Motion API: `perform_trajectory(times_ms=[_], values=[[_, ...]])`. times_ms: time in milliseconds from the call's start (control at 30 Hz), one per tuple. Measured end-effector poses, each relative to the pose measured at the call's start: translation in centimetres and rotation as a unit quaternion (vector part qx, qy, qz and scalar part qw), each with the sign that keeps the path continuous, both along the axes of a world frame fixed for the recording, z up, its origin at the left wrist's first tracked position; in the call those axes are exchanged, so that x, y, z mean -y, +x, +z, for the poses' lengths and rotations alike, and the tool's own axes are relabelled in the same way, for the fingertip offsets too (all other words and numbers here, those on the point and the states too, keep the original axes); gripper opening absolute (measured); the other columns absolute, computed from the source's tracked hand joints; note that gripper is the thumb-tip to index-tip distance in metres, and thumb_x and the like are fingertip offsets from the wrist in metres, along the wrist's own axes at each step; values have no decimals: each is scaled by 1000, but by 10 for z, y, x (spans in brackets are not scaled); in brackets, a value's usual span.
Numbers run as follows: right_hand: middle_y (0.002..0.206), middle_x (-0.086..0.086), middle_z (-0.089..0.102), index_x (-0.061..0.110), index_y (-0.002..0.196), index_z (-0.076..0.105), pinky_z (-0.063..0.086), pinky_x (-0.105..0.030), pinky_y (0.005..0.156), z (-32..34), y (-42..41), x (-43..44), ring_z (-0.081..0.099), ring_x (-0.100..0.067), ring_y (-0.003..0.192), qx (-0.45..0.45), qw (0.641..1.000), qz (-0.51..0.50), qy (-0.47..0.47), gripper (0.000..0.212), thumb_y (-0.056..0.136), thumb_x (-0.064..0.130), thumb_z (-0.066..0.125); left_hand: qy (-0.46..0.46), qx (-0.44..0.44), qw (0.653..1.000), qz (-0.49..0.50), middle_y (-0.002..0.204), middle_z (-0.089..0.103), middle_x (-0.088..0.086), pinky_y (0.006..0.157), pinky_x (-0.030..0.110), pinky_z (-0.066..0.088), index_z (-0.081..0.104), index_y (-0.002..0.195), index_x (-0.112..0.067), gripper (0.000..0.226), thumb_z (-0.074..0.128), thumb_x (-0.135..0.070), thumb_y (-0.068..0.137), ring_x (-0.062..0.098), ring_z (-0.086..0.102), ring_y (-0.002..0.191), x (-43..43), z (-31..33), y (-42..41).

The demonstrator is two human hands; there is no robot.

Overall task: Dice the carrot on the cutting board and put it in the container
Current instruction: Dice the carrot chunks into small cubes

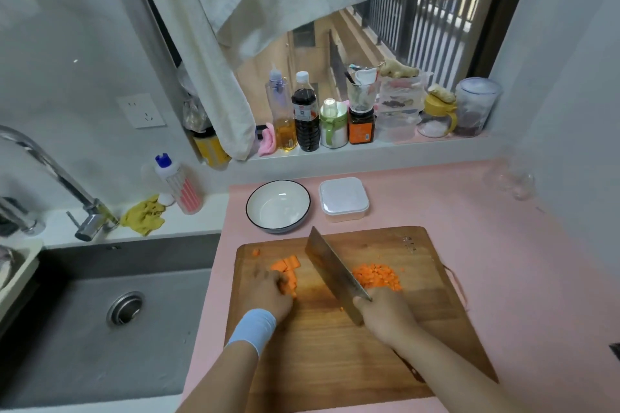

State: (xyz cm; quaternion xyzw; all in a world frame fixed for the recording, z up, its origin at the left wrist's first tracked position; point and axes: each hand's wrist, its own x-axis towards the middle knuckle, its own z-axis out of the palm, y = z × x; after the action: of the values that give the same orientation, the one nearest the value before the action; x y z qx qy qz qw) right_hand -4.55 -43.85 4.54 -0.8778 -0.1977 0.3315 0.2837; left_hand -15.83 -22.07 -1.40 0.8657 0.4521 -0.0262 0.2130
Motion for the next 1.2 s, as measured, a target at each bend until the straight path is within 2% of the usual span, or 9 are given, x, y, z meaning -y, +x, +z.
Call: perform_trajectory(times_ms=[67, 167, 300, 533, 600, 733, 900, 1033, 1200], values=[[59, 4, 55, 17, 77, 66, 41, -28, 55, -5, -8, -3, 55, -19, 59, -34, 999, -38, 13, 32, 102, 32, 52, 29, 13, 999, -27, 122, 53, -10, 101, 31, 44, 60, 102, -43, 34, 56, -54, 69, 19, 45, 124, -6, -11, -5], [58, 4, 52, 16, 78, 65, 44, -26, 51, -9, -20, -3, 53, -17, 56, -62, 994, -88, 19, 31, 102, 30, 52, 23, 53, 997, -49, 124, 48, -10, 95, 32, 48, 56, 115, -42, 47, 61, -56, 70, 18, 51, 114, -11, -12, -10], [54, 3, 51, 20, 70, 60, 39, -21, 41, -8, -29, -2, 51, -19, 51, -69, 986, -147, 33, 33, 101, 26, 52, 30, 50, 994, -95, 119, 56, -9, 94, 29, 46, 60, 119, -37, 42, 63, -51, 80, 16, 51, 110, -18, -11, -5], [73, -5, 62, 19, 98, 67, 51, -31, 49, -1, -18, 10, 63, -27, 69, -49, 978, -200, 19, 22, 102, 33, 50, 24, 132, 984, -116, 111, 60, -9, 93, 26, 42, 63, 114, -31, 33, 61, -45, 84, 16, 52, 109, -11, -7, -10], [72, -5, 61, 18, 93, 67, 52, -33, 52, -1, -14, 12, 63, -27, 68, -43, 980, -192, 16, 26, 103, 33, 49, -12, 175, 973, -148, 106, 58, -12, 89, 24, 44, 63, 110, -30, 29, 64, -41, 84, 13, 54, 103, -3, -7, -5], [64, 0, 60, 14, 80, 66, 43, -28, 56, -1, -10, 11, 60, -21, 62, -14, 987, -158, 14, 33, 102, 33, 50, -36, 157, 966, -204, 101, 57, -13, 85, 22, 42, 60, 97, -28, 20, 66, -38, 82, 9, 50, 102, 23, -9, 18], [76, 3, 67, 22, 74, 62, 48, -32, 70, -5, -13, 10, 65, -22, 79, 17, 996, -89, -11, 32, 101, 34, 51, -23, 163, 962, -217, 97, 55, -10, 86, 21, 39, 58, 93, -25, 23, 69, -40, 80, 11, 45, 99, 49, -20, 32], [72, 7, 65, 24, 75, 61, 46, -30, 66, -6, -15, 12, 62, -17, 74, 47, 996, -56, -43, 33, 102, 38, 49, 22, 226, 935, -273, 109, 52, -4, 89, 25, 45, 61, 103, -17, 25, 59, -12, 79, 14, 50, 104, 49, -34, 17], [74, 10, 62, 27, 84, 62, 40, -29, 62, -5, -16, 11, 58, -17, 73, 90, 994, -15, -64, 28, 102, 41, 45, 73, 294, 891, -338, 96, 64, 1, 83, 19, 46, 70, 91, -12, 23, 70, 6, 77, 12, 54, 94, 43, -47, 14]])
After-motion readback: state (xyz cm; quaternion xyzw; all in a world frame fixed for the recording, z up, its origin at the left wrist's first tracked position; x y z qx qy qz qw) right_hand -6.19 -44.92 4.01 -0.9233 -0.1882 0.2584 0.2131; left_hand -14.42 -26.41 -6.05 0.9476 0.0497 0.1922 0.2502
